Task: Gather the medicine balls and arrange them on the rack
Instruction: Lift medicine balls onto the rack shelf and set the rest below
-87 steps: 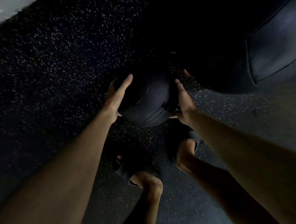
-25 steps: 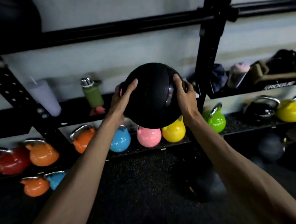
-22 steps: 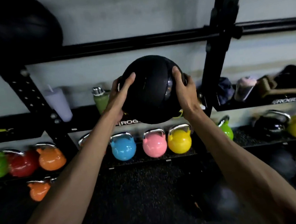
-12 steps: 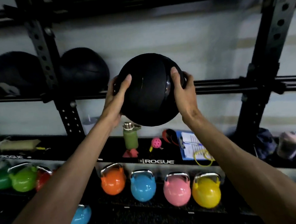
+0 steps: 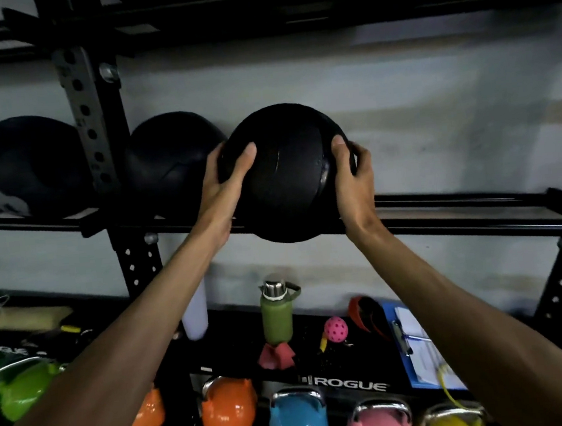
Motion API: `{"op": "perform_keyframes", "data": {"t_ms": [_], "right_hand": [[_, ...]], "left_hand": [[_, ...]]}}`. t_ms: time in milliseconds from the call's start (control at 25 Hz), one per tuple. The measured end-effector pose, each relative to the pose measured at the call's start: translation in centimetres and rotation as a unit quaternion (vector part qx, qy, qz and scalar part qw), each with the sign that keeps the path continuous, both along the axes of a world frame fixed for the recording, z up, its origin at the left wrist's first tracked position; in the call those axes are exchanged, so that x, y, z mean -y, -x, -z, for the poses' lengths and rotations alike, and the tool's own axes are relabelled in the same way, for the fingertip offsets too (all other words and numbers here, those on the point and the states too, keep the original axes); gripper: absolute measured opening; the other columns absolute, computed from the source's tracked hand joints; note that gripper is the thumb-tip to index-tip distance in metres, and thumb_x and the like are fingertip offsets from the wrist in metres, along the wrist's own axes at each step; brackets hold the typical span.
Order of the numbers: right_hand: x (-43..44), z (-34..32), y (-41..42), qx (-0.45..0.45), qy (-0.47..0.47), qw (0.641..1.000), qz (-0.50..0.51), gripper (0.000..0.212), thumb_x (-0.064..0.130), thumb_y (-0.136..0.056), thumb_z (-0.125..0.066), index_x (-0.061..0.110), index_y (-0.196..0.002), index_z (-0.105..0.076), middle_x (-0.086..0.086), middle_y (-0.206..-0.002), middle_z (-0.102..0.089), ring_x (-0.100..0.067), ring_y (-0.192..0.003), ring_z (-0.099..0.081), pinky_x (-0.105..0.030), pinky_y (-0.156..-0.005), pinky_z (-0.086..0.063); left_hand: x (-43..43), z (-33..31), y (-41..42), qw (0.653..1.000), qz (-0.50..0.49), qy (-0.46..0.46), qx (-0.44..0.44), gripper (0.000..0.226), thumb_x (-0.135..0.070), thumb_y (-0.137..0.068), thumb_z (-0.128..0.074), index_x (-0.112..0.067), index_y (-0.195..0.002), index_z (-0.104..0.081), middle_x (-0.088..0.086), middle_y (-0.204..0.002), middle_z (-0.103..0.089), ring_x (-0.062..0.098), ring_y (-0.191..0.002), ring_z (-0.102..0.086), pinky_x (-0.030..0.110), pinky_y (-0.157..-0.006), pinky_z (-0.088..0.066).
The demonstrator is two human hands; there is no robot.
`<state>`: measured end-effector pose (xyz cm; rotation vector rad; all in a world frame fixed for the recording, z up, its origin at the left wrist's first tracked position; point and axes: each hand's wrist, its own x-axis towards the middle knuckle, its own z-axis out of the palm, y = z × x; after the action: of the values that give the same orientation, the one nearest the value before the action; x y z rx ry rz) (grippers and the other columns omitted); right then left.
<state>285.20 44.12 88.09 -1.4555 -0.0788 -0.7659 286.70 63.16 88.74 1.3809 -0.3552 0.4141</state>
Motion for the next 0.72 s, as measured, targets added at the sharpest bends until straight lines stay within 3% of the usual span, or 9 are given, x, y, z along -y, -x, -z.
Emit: {"op": "perform_keyframes", "data": {"t_ms": [240, 320, 400, 520, 720], "right_hand": [[-0.7, -1.1, -6.5, -0.001, 0.006, 0.999, 0.035, 0.055, 0.072, -0.081, -0.050, 0.031, -0.117, -0.058, 0.006, -0.109, -0.069, -0.011, -0.106, -0.064, -0.041, -0.102, -0.050], [-0.7, -0.8, -7.9, 0.020, 0.027, 0.999, 0.032, 0.051, 0.064, -0.089, -0.048, 0.027, -0.121, -0.058, 0.006, -0.113, -0.068, -0.009, -0.109, -0.063, -0.040, -0.105, -0.049], [-0.6, -0.2, -9.4, 0.039, 0.058, 0.997, 0.032, 0.049, 0.056, -0.096, -0.046, 0.023, -0.131, -0.055, 0.004, -0.125, -0.065, -0.008, -0.119, -0.059, -0.038, -0.109, -0.045], [0.1, 0.4, -11.3, 0.024, 0.053, 0.998, 0.031, 0.049, 0.054, -0.099, -0.040, 0.023, -0.135, -0.054, 0.006, -0.128, -0.063, -0.009, -0.121, -0.056, -0.038, -0.110, -0.043], [1.4, 1.6, -14.0, -0.031, 0.073, 0.997, 0.022, 0.054, 0.056, -0.102, -0.034, 0.023, -0.142, -0.049, 0.001, -0.135, -0.059, -0.016, -0.128, -0.052, -0.043, -0.113, -0.040]], "left_hand": [[-0.4, 0.3, -6.0, 0.999, -0.024, 0.017, -0.029, 0.077, -0.079, -0.066, -0.068, -0.045, -0.133, -0.052, -0.020, -0.122, -0.063, -0.001, -0.113, -0.059, 0.025, -0.099, -0.049], [-0.1, -0.2, -7.6, 0.996, -0.082, -0.025, -0.022, 0.076, -0.084, -0.071, -0.057, -0.044, -0.135, -0.051, -0.013, -0.132, -0.056, 0.006, -0.126, -0.048, 0.029, -0.107, -0.040], [0.6, -0.9, -9.2, 0.980, -0.173, -0.084, 0.046, 0.058, -0.071, -0.087, -0.048, -0.037, -0.133, -0.056, 0.000, -0.140, -0.050, 0.012, -0.131, -0.037, 0.036, -0.115, -0.032], [2.0, -1.3, -11.2, 0.959, -0.202, -0.125, 0.157, 0.042, -0.051, -0.097, -0.049, -0.028, -0.129, -0.061, -0.003, -0.132, -0.058, 0.012, -0.128, -0.046, 0.030, -0.112, -0.036], [2.4, -0.8, -15.4, 0.948, -0.170, -0.222, 0.151, 0.042, -0.048, -0.099, -0.048, -0.027, -0.133, -0.060, -0.002, -0.136, -0.059, 0.015, -0.131, -0.049, 0.029, -0.111, -0.036]]}}
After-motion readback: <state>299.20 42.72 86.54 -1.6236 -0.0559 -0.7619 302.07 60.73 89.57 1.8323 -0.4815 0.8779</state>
